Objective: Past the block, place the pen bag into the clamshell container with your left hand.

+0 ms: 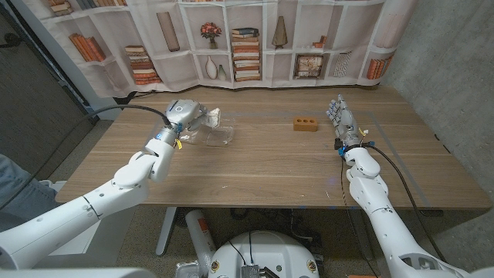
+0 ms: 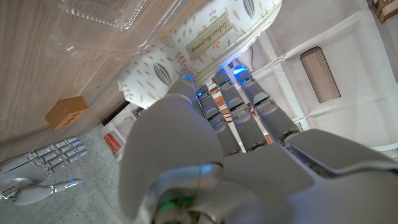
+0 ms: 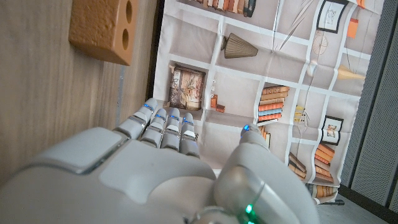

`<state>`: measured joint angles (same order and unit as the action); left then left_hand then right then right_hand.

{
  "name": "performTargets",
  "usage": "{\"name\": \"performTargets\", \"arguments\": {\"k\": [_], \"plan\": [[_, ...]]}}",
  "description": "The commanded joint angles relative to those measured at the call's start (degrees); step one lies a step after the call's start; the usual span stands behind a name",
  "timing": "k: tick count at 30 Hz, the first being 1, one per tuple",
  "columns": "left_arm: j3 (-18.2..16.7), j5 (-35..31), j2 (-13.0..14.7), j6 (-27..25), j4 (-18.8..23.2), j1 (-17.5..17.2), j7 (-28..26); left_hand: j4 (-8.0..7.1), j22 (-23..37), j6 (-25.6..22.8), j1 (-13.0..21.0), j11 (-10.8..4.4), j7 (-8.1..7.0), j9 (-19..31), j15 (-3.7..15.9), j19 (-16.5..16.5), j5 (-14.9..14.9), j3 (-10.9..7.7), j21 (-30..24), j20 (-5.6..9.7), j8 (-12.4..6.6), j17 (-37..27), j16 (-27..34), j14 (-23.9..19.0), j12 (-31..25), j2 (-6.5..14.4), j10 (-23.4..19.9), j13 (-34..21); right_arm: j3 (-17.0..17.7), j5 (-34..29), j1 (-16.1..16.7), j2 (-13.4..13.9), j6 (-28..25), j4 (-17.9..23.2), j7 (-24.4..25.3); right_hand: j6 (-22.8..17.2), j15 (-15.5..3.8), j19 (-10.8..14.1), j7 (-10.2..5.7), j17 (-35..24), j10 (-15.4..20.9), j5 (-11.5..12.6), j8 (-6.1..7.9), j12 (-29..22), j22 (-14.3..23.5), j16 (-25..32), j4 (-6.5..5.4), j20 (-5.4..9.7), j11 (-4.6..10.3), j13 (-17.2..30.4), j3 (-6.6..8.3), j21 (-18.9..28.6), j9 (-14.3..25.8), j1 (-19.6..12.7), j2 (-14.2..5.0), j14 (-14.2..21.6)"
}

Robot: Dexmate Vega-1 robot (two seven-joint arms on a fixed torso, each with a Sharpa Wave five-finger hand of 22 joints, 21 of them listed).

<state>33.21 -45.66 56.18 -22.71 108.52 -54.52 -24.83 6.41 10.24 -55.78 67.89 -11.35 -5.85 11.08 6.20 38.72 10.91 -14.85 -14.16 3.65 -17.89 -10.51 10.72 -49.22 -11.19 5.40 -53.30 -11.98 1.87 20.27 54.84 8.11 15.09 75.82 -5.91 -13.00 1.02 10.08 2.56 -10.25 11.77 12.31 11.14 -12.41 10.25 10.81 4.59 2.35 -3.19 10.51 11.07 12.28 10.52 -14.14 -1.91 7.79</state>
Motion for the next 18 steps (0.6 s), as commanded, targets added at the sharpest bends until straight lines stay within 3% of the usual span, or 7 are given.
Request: {"name": "performTargets", "arguments": {"k": [1, 18], "plan": [[2.72, -2.94, -0.25, -2.55, -0.76, 1.68, 2.66, -0.25, 0.34, -0.47, -0.05, -0.11, -0.33, 0.23, 6.27, -0.03, 0.11, -0.04, 0.08, 3.04, -0.49, -0.17, -0.01, 0.28, -0.05, -0.5, -0.38, -0.16, 0.06, 0.03, -0.18, 0.21, -0.22, 0.06, -0.13, -0.47, -0.11, 0.53, -0.04, -0.17, 0.62, 0.01, 0.08, 0.25, 0.31, -0.1, 0.34, 0.78, -0.02, 0.09, -0.03, -0.14, 0.29, -0.13, -0.43, 0.72], [7.48, -11.57, -1.39, -8.87, -1.18, 5.24, 9.76, -0.16, 0.33, -0.83, 0.12, -0.1, -0.38, 0.2, 6.32, -0.56, 0.1, -0.1, 0.42, 3.04, -0.58, -0.16, 0.07, 0.24, -0.16, -0.58, -0.79, -0.12, 0.5, 0.43, -0.33, 0.07, 0.16, -0.67, -0.65, -0.43, -0.13, 0.63, -0.06, -0.17, 0.69, 0.02, 0.05, 0.24, 0.32, -0.11, 0.39, 0.82, -0.11, 0.09, -0.08, -0.19, 0.29, -0.11, -0.44, 0.75]]}}
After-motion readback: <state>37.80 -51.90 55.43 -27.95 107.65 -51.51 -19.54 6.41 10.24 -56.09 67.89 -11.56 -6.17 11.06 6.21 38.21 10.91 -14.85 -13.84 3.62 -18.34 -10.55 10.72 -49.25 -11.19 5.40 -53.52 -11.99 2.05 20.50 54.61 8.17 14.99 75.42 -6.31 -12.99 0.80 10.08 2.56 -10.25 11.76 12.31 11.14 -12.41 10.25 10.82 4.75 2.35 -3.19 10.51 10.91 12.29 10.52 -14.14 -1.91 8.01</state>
